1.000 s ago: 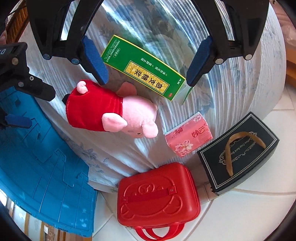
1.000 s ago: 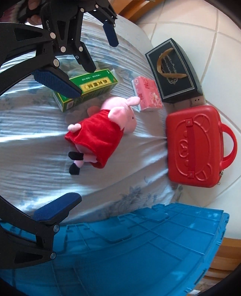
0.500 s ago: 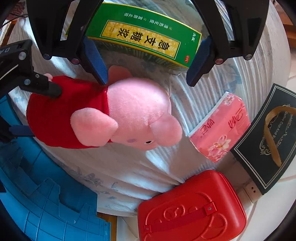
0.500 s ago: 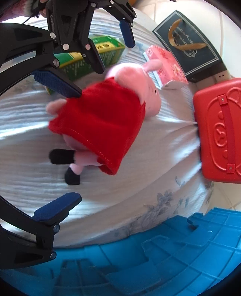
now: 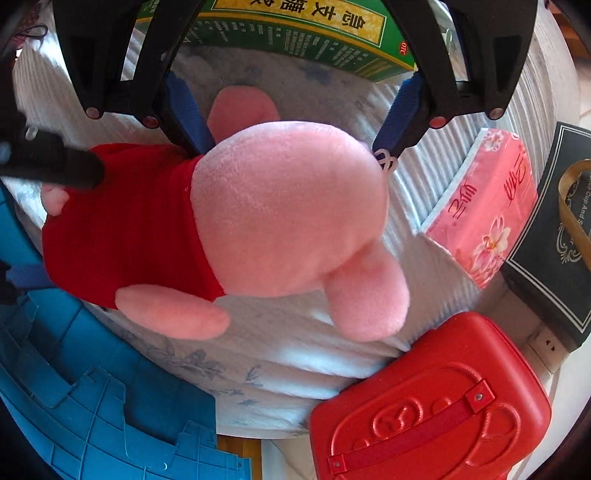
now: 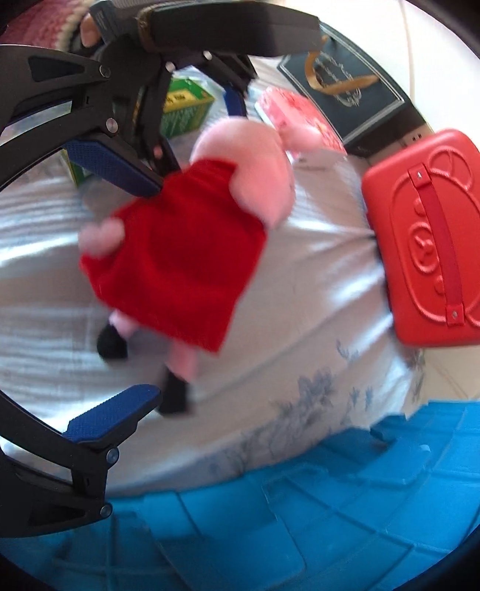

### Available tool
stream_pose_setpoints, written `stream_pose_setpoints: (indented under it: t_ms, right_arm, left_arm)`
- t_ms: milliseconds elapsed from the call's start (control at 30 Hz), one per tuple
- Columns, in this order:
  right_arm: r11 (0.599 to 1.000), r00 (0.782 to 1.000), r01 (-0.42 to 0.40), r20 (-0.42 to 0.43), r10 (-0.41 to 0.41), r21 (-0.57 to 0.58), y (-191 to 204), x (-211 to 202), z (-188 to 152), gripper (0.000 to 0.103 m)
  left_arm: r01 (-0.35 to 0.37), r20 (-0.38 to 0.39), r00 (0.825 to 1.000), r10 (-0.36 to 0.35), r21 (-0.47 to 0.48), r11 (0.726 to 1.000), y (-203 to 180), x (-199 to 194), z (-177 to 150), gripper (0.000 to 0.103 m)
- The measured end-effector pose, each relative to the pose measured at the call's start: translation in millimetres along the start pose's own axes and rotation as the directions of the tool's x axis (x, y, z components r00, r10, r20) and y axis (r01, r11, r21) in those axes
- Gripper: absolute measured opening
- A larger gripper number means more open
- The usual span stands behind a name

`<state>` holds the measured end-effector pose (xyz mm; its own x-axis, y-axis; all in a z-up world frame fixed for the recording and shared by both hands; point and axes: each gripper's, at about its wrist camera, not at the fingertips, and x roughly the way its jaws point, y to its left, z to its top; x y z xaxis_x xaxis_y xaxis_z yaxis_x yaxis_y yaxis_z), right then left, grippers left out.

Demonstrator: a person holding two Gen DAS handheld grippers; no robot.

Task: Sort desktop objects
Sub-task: 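Lower the right gripper onto the pink pig in the red dress and close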

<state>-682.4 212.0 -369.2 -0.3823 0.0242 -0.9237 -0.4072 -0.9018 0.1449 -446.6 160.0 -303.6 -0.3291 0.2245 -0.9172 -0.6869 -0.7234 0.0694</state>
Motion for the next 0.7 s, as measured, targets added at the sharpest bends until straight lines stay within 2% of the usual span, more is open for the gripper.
stream_pose_setpoints:
  t_ms: [267, 400, 467, 567, 700]
  right_arm:
    - [0.999, 0.999, -0.028, -0.025, 0.028, 0.018, 8, 26, 3, 0.103]
    - [0.999, 0.999, -0.044, 0.0, 0.044, -0.005, 9, 31, 9, 0.103]
    - [0.998, 0.999, -0.049, 0.016, 0.05, -0.027, 13, 33, 11, 0.087]
    - [0.996, 0.999, -0.014, 0.035, 0.017, -0.085, 21, 29, 13, 0.081]
    - [0.993, 0.998, -0.014, 0.058, 0.021, -0.12, 24, 19, 13, 0.08]
  left_arm:
    - [0.02, 0.005, 1.0, -0.02, 0.0, 1.0, 5, 8, -1, 0.087]
    - [-0.007, 0.043, 0.999, 0.006, 0.015, 1.0, 1, 6, 0, 0.086]
    - [-0.018, 0.063, 0.998, 0.017, 0.016, 1.0, -1, 5, 0, 0.081]
    - [-0.018, 0.069, 0.997, 0.018, -0.005, 1.0, 1, 4, -1, 0.078]
    - [-0.025, 0.105, 0.994, 0.027, -0.02, 0.999, 2, -7, -3, 0.076]
